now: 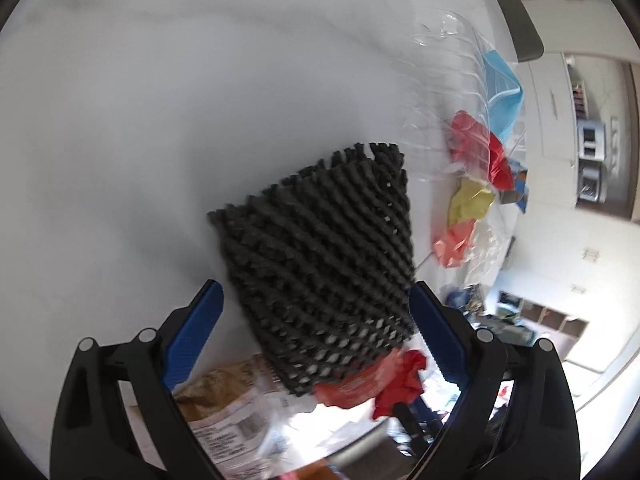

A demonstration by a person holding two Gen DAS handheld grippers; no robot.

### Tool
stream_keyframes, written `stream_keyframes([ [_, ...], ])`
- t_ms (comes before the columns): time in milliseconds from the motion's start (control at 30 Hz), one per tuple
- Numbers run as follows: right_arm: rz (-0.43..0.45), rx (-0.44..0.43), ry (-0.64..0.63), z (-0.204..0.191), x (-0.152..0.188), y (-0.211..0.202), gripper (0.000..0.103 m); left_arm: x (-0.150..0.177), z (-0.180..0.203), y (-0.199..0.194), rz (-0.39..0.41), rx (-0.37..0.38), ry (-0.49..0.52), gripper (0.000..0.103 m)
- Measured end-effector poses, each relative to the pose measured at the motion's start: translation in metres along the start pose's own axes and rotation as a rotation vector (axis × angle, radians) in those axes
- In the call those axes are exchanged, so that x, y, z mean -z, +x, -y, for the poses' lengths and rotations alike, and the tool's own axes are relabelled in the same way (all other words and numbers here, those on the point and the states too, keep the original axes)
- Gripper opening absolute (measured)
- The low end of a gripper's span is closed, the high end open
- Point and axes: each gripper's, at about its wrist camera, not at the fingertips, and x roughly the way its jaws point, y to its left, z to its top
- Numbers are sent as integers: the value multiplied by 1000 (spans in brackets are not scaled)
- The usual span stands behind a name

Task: Collect trash
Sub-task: 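Grasp the crumpled red plastic bag with the right tool while the left lifts the mesh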

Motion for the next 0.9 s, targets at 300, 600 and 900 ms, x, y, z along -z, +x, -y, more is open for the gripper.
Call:
stream_keyframes([
  [300, 2, -10, 11, 6, 5, 0, 70, 6, 27, 9, 9, -2, 70, 56],
  [600, 17, -9, -4, 9, 5, -6, 70, 15, 47, 4, 58, 4, 217, 10],
  [900, 17, -28, -15, 12, 3, -7, 70, 38, 52, -49, 110, 21, 345, 10],
])
